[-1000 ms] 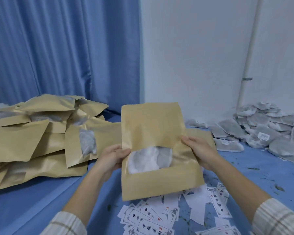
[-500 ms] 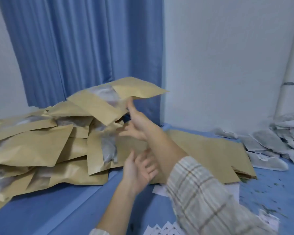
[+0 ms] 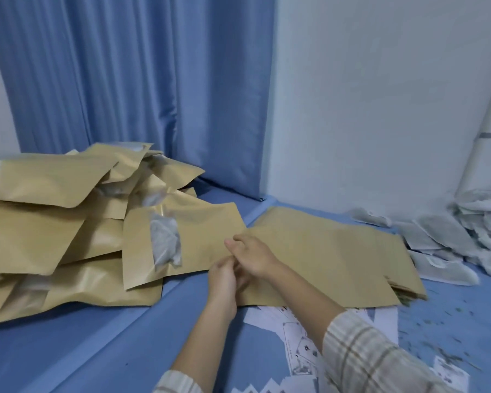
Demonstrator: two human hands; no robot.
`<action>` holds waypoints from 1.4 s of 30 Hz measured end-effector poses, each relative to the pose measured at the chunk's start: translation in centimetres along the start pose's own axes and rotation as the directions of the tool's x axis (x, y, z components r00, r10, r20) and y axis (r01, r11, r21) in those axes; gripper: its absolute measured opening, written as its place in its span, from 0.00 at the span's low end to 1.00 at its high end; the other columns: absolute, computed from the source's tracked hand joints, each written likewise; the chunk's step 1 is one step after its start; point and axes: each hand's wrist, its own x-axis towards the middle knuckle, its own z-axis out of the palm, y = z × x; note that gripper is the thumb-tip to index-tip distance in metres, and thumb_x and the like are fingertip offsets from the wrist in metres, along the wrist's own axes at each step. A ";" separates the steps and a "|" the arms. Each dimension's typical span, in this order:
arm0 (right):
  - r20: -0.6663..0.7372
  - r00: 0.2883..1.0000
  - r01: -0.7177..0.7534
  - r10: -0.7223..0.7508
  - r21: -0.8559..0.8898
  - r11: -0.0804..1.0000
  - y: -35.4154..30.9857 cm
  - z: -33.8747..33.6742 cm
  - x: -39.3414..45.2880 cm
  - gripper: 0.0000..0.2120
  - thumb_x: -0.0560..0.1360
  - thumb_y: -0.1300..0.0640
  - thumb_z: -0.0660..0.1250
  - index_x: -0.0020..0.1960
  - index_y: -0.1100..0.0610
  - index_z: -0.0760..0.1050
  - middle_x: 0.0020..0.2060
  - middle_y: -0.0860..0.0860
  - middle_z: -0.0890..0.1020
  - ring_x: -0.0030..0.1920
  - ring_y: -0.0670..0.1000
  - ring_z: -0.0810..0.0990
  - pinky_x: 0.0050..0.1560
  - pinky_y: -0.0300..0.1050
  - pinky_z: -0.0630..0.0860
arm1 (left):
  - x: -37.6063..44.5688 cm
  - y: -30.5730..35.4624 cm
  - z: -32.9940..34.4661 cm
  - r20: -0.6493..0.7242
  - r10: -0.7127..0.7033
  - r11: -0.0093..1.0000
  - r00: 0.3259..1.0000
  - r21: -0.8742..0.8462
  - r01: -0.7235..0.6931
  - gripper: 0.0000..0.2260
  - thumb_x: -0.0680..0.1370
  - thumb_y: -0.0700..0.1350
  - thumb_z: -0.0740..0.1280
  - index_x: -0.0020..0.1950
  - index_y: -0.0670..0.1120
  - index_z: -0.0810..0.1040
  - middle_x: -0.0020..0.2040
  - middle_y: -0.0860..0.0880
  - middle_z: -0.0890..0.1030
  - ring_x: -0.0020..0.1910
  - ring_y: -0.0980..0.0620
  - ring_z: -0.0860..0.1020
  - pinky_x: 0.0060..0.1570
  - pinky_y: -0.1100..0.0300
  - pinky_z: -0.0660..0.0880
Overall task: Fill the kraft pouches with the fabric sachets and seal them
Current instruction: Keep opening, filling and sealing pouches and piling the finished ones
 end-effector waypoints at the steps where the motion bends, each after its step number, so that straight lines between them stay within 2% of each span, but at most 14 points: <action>1: -0.005 1.000 -0.007 0.007 -0.013 1.000 0.7 -0.3 -0.3 0.26 0.79 0.44 0.55 0.71 0.59 0.65 0.70 0.53 0.68 0.70 0.51 0.65 0.67 0.42 0.60 | 0.5 -0.4 0.1 -0.072 0.037 0.991 0.997 0.135 -0.027 0.13 0.77 0.42 0.63 0.59 0.39 0.76 0.54 0.38 0.80 0.52 0.42 0.80 0.53 0.50 0.75; 5: -0.061 0.997 -0.047 0.039 -0.134 0.990 4.0 -2.0 -1.8 0.24 0.78 0.44 0.57 0.69 0.57 0.68 0.68 0.54 0.70 0.68 0.53 0.67 0.68 0.45 0.63 | 1.1 -1.7 1.2 -0.147 0.134 0.711 0.980 0.703 0.008 0.22 0.74 0.49 0.67 0.64 0.40 0.70 0.60 0.43 0.76 0.59 0.42 0.74 0.54 0.54 0.72; 11: -0.294 0.932 -0.321 0.210 -0.407 0.855 9.7 -6.7 -5.8 0.24 0.77 0.42 0.57 0.70 0.51 0.65 0.69 0.54 0.66 0.69 0.57 0.63 0.67 0.52 0.60 | 0.7 -2.6 2.5 -0.198 0.140 0.445 0.970 0.888 0.116 0.27 0.69 0.61 0.70 0.61 0.46 0.73 0.64 0.40 0.70 0.63 0.41 0.67 0.61 0.52 0.66; 13: -0.358 0.887 -0.435 0.293 -0.432 0.790 11.3 -8.0 -7.2 0.25 0.77 0.43 0.57 0.70 0.53 0.64 0.69 0.56 0.64 0.69 0.58 0.61 0.68 0.53 0.58 | 0.3 -2.7 2.9 -0.226 0.132 0.472 0.965 0.871 0.139 0.27 0.69 0.61 0.72 0.60 0.46 0.74 0.65 0.39 0.68 0.64 0.40 0.66 0.62 0.51 0.64; 17: -0.392 0.835 -0.528 0.386 -0.375 0.762 13.3 -9.1 -9.1 0.23 0.77 0.46 0.57 0.68 0.56 0.66 0.66 0.58 0.66 0.67 0.59 0.62 0.68 0.51 0.58 | -0.6 -2.8 4.0 -0.158 0.208 0.748 0.965 0.662 -0.053 0.27 0.69 0.49 0.76 0.60 0.39 0.69 0.58 0.40 0.76 0.58 0.41 0.74 0.49 0.55 0.70; 22: -0.330 0.929 -0.206 0.166 -0.089 0.974 10.6 -8.6 -10.0 0.20 0.79 0.50 0.58 0.69 0.57 0.68 0.66 0.54 0.71 0.65 0.52 0.70 0.64 0.39 0.61 | -3.1 -0.2 5.6 -0.148 0.398 0.793 0.905 0.551 -0.259 0.04 0.78 0.43 0.63 0.46 0.43 0.72 0.47 0.41 0.80 0.42 0.44 0.73 0.38 0.57 0.65; 24: -0.315 0.945 -0.058 0.093 0.121 0.991 7.6 -8.2 -10.4 0.18 0.79 0.47 0.59 0.67 0.51 0.70 0.64 0.50 0.74 0.61 0.47 0.73 0.59 0.35 0.67 | -4.8 1.1 6.0 -0.130 0.545 0.726 0.829 0.567 -0.389 0.03 0.78 0.42 0.62 0.45 0.43 0.72 0.41 0.44 0.80 0.42 0.42 0.75 0.35 0.56 0.63; 27: -0.239 0.971 0.112 0.015 0.508 0.854 2.4 -7.7 -10.8 0.12 0.78 0.44 0.59 0.59 0.42 0.74 0.54 0.47 0.81 0.51 0.43 0.79 0.50 0.38 0.77 | -8.4 2.8 6.6 -0.020 0.781 0.478 0.624 0.661 -0.578 0.04 0.79 0.43 0.62 0.49 0.44 0.75 0.37 0.45 0.81 0.37 0.41 0.77 0.34 0.56 0.63; 29: -0.269 0.962 0.205 -0.037 0.630 0.749 -1.0 -7.8 -11.1 0.10 0.77 0.42 0.59 0.47 0.42 0.78 0.42 0.44 0.82 0.42 0.43 0.81 0.41 0.37 0.76 | -11.0 3.5 6.9 0.115 0.908 0.185 0.403 0.754 -0.631 0.06 0.78 0.41 0.63 0.49 0.44 0.79 0.30 0.45 0.79 0.28 0.44 0.76 0.27 0.59 0.65; 31: -0.348 0.937 0.260 -0.020 0.659 0.706 -3.4 -8.2 -11.5 0.16 0.74 0.39 0.61 0.35 0.47 0.75 0.32 0.45 0.77 0.36 0.45 0.76 0.38 0.40 0.72 | -12.8 3.7 7.0 0.247 0.958 -0.128 0.147 0.824 -0.551 0.08 0.73 0.38 0.64 0.46 0.43 0.83 0.26 0.47 0.77 0.21 0.50 0.74 0.20 0.65 0.63; 32: -0.379 0.926 0.271 0.004 0.668 0.693 -4.1 -8.4 -11.7 0.18 0.73 0.39 0.61 0.32 0.49 0.74 0.30 0.47 0.76 0.35 0.47 0.74 0.39 0.42 0.71 | -13.3 3.9 6.9 0.294 0.953 -0.217 0.072 0.830 -0.513 0.08 0.72 0.36 0.66 0.47 0.42 0.83 0.29 0.48 0.79 0.23 0.51 0.75 0.20 0.65 0.65; 34: -0.398 0.914 0.257 0.077 0.715 0.650 -4.6 -8.8 -12.2 0.20 0.75 0.45 0.62 0.27 0.51 0.74 0.28 0.48 0.76 0.35 0.48 0.74 0.39 0.44 0.71 | -13.6 3.9 6.8 0.352 0.936 -0.289 0.019 0.797 -0.529 0.10 0.67 0.32 0.72 0.47 0.39 0.83 0.41 0.44 0.83 0.33 0.48 0.81 0.27 0.60 0.75; 38: -0.495 0.840 0.205 0.221 0.668 0.716 -2.8 -9.4 -13.6 0.17 0.75 0.56 0.60 0.28 0.53 0.63 0.27 0.51 0.67 0.32 0.48 0.65 0.35 0.43 0.64 | -14.9 2.7 6.5 0.470 0.873 -0.293 0.129 0.718 -0.632 0.04 0.68 0.36 0.71 0.41 0.38 0.81 0.54 0.38 0.81 0.49 0.40 0.79 0.44 0.52 0.76; 42: -0.457 0.805 0.043 0.379 0.683 0.729 1.3 -9.2 -16.1 0.18 0.72 0.63 0.61 0.26 0.54 0.63 0.25 0.52 0.65 0.30 0.50 0.64 0.35 0.46 0.62 | -15.5 -0.7 6.0 0.581 0.654 -0.198 0.485 0.750 -0.631 0.14 0.75 0.51 0.66 0.54 0.44 0.80 0.68 0.40 0.71 0.67 0.42 0.67 0.63 0.52 0.63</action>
